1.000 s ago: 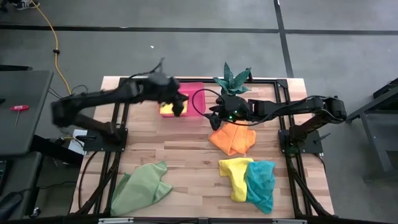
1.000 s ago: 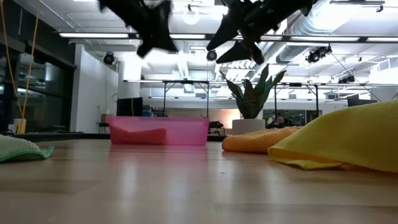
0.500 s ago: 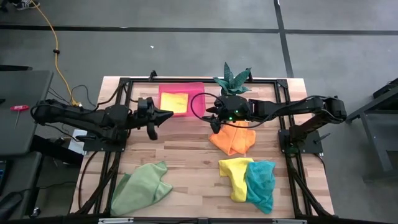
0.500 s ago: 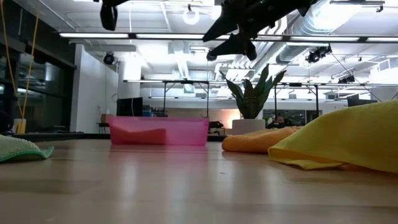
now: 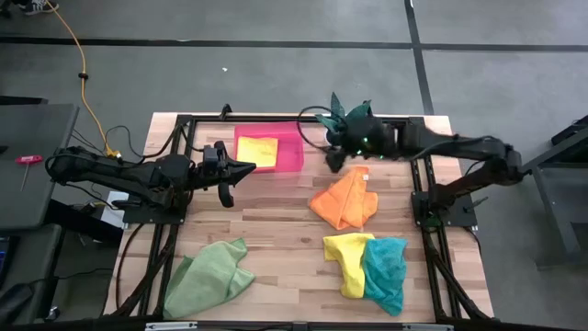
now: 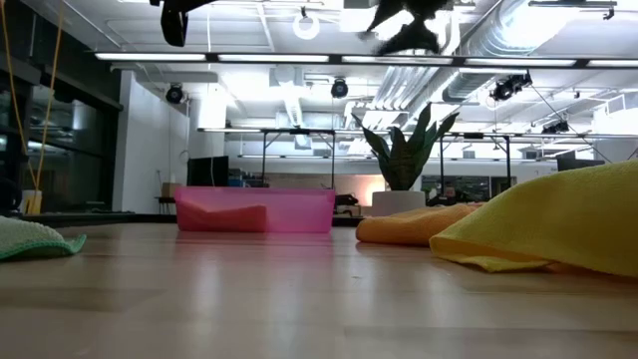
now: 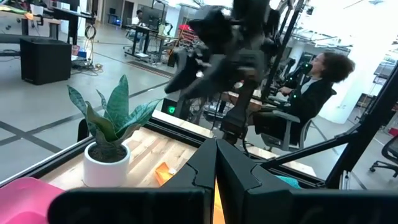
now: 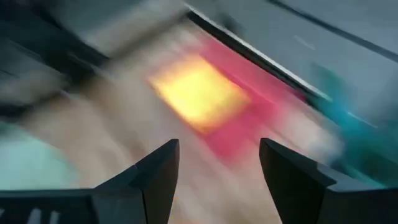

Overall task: Fold microfiber towels
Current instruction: Fold the orange microfiber towel

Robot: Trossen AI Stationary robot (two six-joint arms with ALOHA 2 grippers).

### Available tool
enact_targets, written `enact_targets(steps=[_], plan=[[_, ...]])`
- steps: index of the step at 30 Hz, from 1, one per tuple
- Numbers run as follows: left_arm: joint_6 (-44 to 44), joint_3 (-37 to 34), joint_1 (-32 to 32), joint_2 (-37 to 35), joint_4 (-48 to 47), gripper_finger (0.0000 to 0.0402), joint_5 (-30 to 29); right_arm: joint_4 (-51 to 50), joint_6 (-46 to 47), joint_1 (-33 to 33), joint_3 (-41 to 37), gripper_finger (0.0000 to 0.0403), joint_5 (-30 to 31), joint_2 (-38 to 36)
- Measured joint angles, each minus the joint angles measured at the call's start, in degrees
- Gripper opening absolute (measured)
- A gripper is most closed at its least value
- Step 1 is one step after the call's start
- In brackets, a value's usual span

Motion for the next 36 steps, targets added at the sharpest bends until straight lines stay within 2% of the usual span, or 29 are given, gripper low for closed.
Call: enact_targets(steps=[2,4,7,9,14,19,23,27,36], plan=[[0.4,0.0,0.0,0.0,-0.2,0.0001,0.0,-11.8,0.3,-1.7,2.8,0.0215,0.5,0.4],[0.9,0.0,0.0,0.2,-0.3,0.0001,0.0,-19.9,1.6,-3.2,3.0,0.0215,-1.9,0.2],[1.5,0.0,0.0,0.3,-0.4,0.0001,0.0,-27.9,2.5,-4.2,-2.2,0.0215,-5.2,0.2],[1.5,0.0,0.0,0.3,-0.4,0.0001,0.0,-28.8,2.5,-4.1,-8.1,0.0215,-6.5,0.2],[1.5,0.0,0.0,0.3,-0.4,0.0001,0.0,-22.4,3.3,-4.6,-24.2,0.0215,-8.6,-3.2],[1.5,0.0,0.0,0.3,-0.3,0.0001,0.2,-4.3,2.1,-10.1,-35.3,0.0215,-8.3,-8.7],[1.5,0.0,0.0,0.3,-0.3,0.0001,0.4,8.1,-0.9,-16.8,-41.5,0.0215,-9.2,-8.6],[1.5,0.0,0.0,0.3,-0.3,0.0001,0.4,15.4,-3.4,-22.1,-45.1,0.0215,-13.4,-6.1],[1.2,0.0,0.0,0.3,-0.2,0.0001,0.3,17.1,-11.6,-25.3,-45.3,0.0214,-17.3,0.1]])
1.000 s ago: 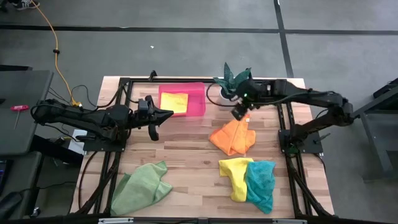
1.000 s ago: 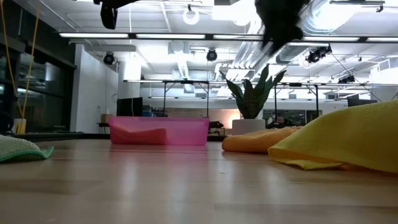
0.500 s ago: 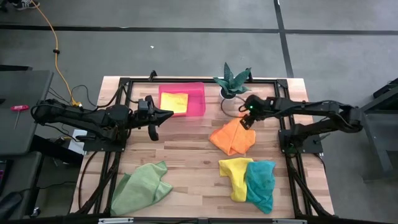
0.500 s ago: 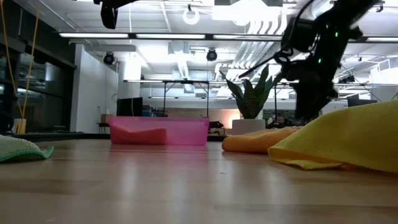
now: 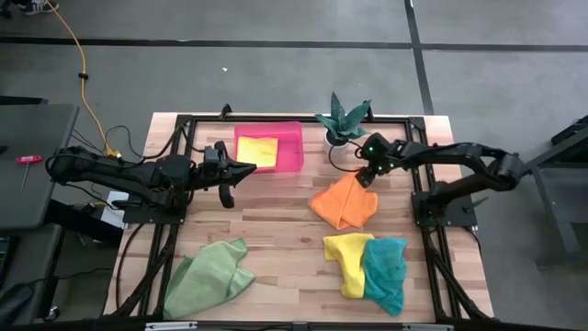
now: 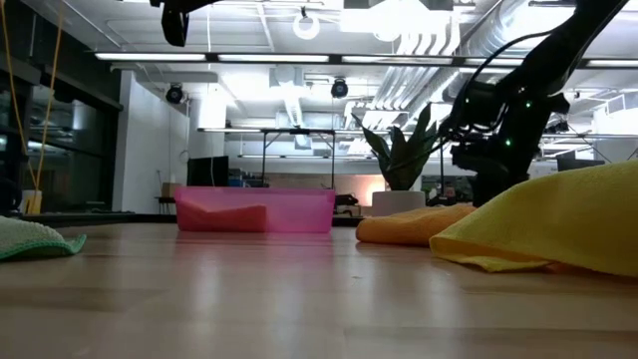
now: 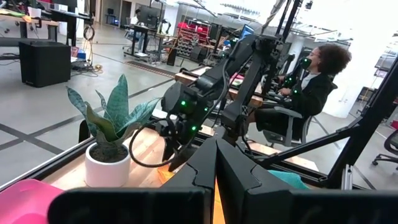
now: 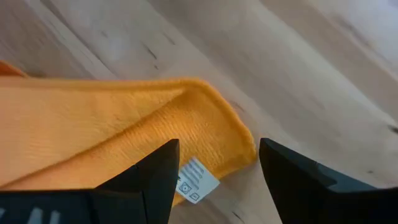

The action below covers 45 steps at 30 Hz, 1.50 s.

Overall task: Fold microfiber towels
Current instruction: Fold the orange microfiber towel

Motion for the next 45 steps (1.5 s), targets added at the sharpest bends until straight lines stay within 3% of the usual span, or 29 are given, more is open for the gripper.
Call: enact_targets(steps=[3,6,13,21,27,35,40,45], plan=[[-1.6,0.0,0.0,0.0,0.0,0.0001,0.0,0.6,-0.4,0.0,0.1,0.0203,0.4,1.3],[-2.8,0.0,0.0,0.0,0.0,0.0001,0.0,0.9,-0.4,0.0,0.1,0.0167,0.7,1.4],[-2.8,0.0,0.0,0.0,0.0,0.0001,0.0,1.7,-0.3,0.6,1.4,0.0013,-2.9,-1.4],[-2.8,0.0,0.0,0.0,0.0,0.0001,0.0,1.6,5.9,12.2,8.0,0.0005,-4.0,-11.2],[-6.3,0.1,0.0,2.3,-0.1,0.0015,-3.1,1.5,11.7,24.9,13.9,0.0001,-2.6,-11.7],[-10.5,0.1,0.0,16.8,2.8,0.0123,3.3,1.4,15.6,35.2,23.5,0.0001,2.0,-8.4],[-10.5,0.0,0.0,27.5,14.3,0.0191,8.1,-0.1,14.5,37.9,31.6,0.0,0.4,-7.3],[-9.6,1.6,0.0,35.0,22.2,0.0219,9.7,-4.2,14.4,39.3,35.3,0.0,0.5,-7.0]])
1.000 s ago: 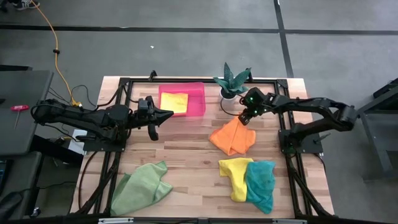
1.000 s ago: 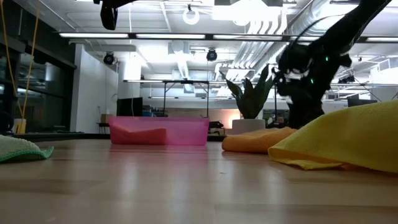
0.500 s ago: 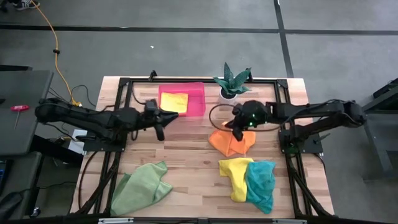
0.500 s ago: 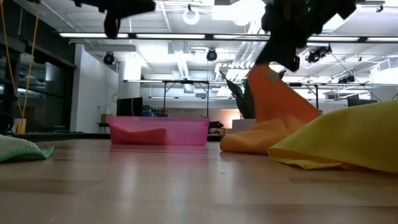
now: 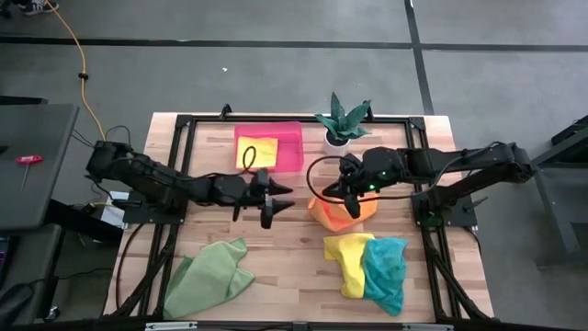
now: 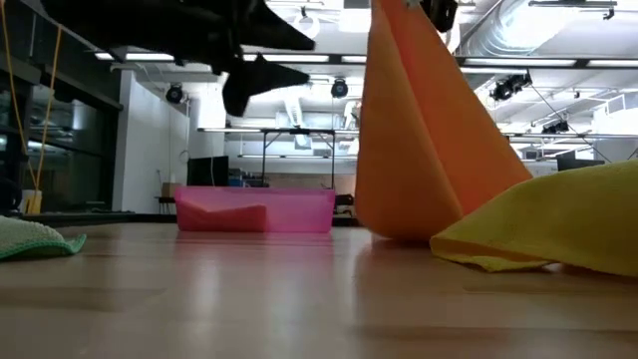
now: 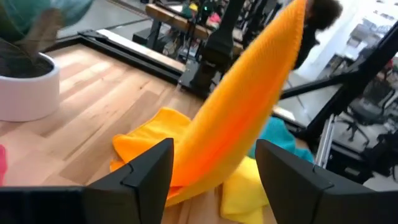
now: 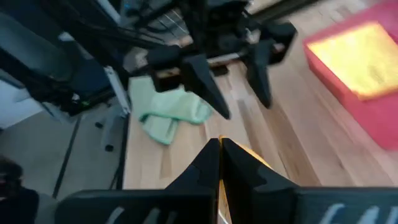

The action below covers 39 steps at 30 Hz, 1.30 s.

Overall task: Fold microfiber towels
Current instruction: Fold the orange microfiber towel

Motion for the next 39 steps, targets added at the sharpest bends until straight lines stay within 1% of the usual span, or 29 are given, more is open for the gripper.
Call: enact_targets(steps=[5,7,10,18,20,25,30,32,34,36,39], plan=[[4.4,2.8,-0.1,5.1,0.0,0.022,5.0,-3.3,4.4,0.8,-0.2,0.0,3.6,1.9],[4.8,3.9,-0.1,7.0,0.3,0.022,7.4,-3.1,6.0,0.9,-0.2,0.0,3.3,3.5],[5.0,5.1,-0.1,8.7,0.2,0.022,9.5,-2.5,6.2,0.9,-0.2,0.0,1.0,6.9],[5.3,5.4,-0.1,8.9,0.0,0.022,9.7,0.9,5.5,1.0,-0.2,0.0,-1.2,15.0],[5.3,5.5,-0.1,8.7,0.9,0.022,9.7,2.9,4.8,1.0,-0.2,0.0,-2.1,16.2],[4.9,5.5,-0.1,8.7,0.2,0.022,9.9,9.0,4.2,1.0,-0.2,0.0,-2.2,18.3],[3.8,5.5,-0.1,8.7,-0.9,0.0214,9.8,11.7,4.1,1.0,-0.2,0.0,-2.9,19.4],[3.8,5.5,-0.1,8.7,-0.8,0.02,9.8,11.6,3.7,1.0,-0.2,0.0,-3.0,19.4],[3.8,5.5,-0.1,8.7,-0.9,0.0174,9.9,11.7,3.3,1.0,-0.2,0.0,-3.0,19.4],[3.8,5.5,-0.1,8.7,-1.0,0.0137,10.0,11.7,3.3,1.0,-0.2,0.0,-3.0,19.4],[3.8,5.5,-0.1,8.7,-1.2,0.0066,10.2,11.6,3.2,1.0,-0.2,0.0,-2.9,19.4]])
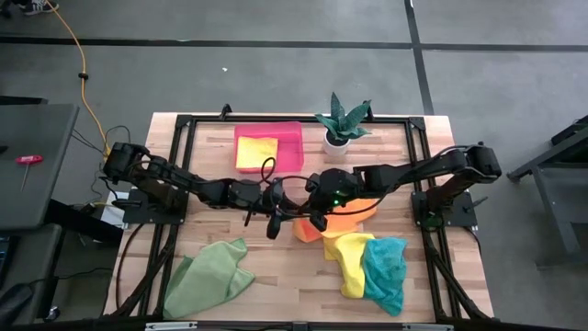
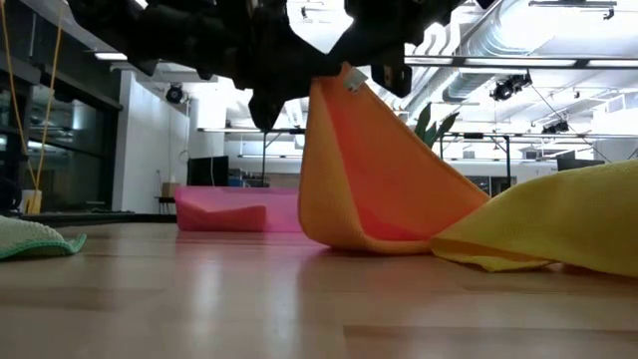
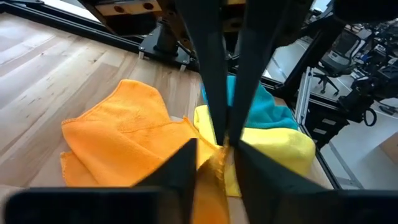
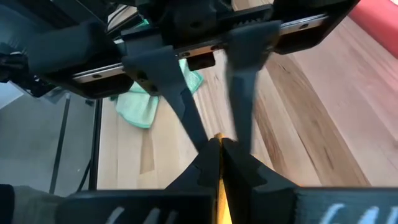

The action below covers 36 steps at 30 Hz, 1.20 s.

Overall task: Fold microfiber towels
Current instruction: Fold the orange microfiber towel

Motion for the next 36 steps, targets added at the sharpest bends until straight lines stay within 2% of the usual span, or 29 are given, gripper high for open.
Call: enact_targets(steps=[2,3,6,9,14,18,21,26,32,36], plan=[[-0.1,0.0,0.0,0.0,0.0,0.0021,0.0,0.1,0.0,0.0,0.0,0.0,-0.2,0.0],[-0.7,0.0,0.0,0.0,0.0,0.0011,0.1,0.3,0.1,0.0,0.0,0.0,-0.4,0.0],[-1.5,0.0,0.0,-0.1,-0.6,0.0011,0.6,0.1,0.0,0.0,0.0,0.0001,-0.7,0.0],[-1.5,0.0,0.5,-2.3,-5.6,0.0003,2.7,-3.7,0.0,-0.4,0.0,0.002,-0.7,-0.8],[1.3,-0.1,1.6,-10.0,-20.6,0.0001,1.6,-14.0,-2.5,-1.1,0.0,0.0099,3.0,-3.3],[3.0,-0.1,2.1,-16.9,-31.6,0.0001,-2.7,-25.3,-7.3,-0.7,0.0,0.0166,4.3,-4.5],[3.0,-0.1,2.0,-19.9,-36.3,0.0001,-5.9,-32.0,-11.4,0.8,-1.2,0.02,4.1,-4.4],[1.6,-0.1,1.9,-20.8,-37.8,0.0,-6.7,-24.3,-12.5,3.7,-11.3,0.0216,-0.8,-4.4],[-1.2,-0.1,1.9,-19.4,-37.8,0.0,-7.7,-4.2,-8.5,4.7,-20.0,0.0202,-0.5,-4.1],[-2.3,-0.1,1.9,-18.5,-37.4,0.0,-8.2,1.7,-8.0,4.7,-20.9,0.019,2.7,-2.7]])
